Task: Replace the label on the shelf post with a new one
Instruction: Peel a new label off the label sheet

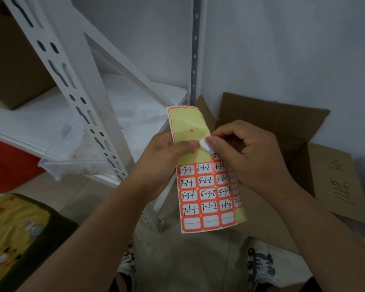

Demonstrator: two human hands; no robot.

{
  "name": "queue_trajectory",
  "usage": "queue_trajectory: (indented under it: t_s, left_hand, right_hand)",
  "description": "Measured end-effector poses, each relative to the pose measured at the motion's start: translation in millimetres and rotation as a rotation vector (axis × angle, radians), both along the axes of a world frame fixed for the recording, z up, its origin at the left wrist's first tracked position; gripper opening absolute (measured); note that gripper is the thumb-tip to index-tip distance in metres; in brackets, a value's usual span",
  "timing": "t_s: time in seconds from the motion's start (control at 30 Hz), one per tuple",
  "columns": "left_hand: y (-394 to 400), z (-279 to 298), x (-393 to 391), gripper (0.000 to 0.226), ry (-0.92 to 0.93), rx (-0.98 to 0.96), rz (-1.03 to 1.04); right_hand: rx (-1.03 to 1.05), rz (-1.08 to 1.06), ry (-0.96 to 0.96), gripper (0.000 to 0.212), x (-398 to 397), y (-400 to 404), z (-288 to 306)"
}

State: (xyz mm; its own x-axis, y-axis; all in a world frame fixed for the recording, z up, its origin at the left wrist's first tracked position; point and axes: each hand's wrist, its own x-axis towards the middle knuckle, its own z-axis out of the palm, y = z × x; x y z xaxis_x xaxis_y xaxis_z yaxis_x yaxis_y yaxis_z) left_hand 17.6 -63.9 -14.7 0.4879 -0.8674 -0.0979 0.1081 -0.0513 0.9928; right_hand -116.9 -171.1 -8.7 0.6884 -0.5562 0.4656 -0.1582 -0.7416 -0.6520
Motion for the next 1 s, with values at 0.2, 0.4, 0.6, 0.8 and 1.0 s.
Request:
queue_trajectory:
  t_s: [0.2, 0.4, 0.6, 0.8, 1.0]
  left_hand:
    - [0.3, -0.2, 2.0, 0.012, 0.027, -0.002, -0.02]
    - [2.1, 1.0, 2.2, 0.011, 0.031, -0.004, -0.037]
    - [1.9, 2.2, 1.1, 0.011, 0.06, 0.001, -0.044]
    - [-1.5, 2.5, -1.9, 0.024, 0.186, -0.025, 0.061]
    - [-1.3, 1.1, -4.5, 0.033, 0.276, -0.046, 0.112]
  right_hand:
    - [0.091, 0.017, -0.01, 0.006, -1.6, -1.6, 1.5]
    - [0.164, 0.008, -0.034, 0.004, -2.3, -2.2, 1.1]
    - [0.043, -0.022, -0.022, 0.01, -3.1, -1.9, -0.3]
    - [-0.531, -0.067, -0.041, 0.036, -1.8, -1.4, -8.7]
    - [-0.664, -0.042, -0.029, 0.041, 1.9, 1.6, -7.1]
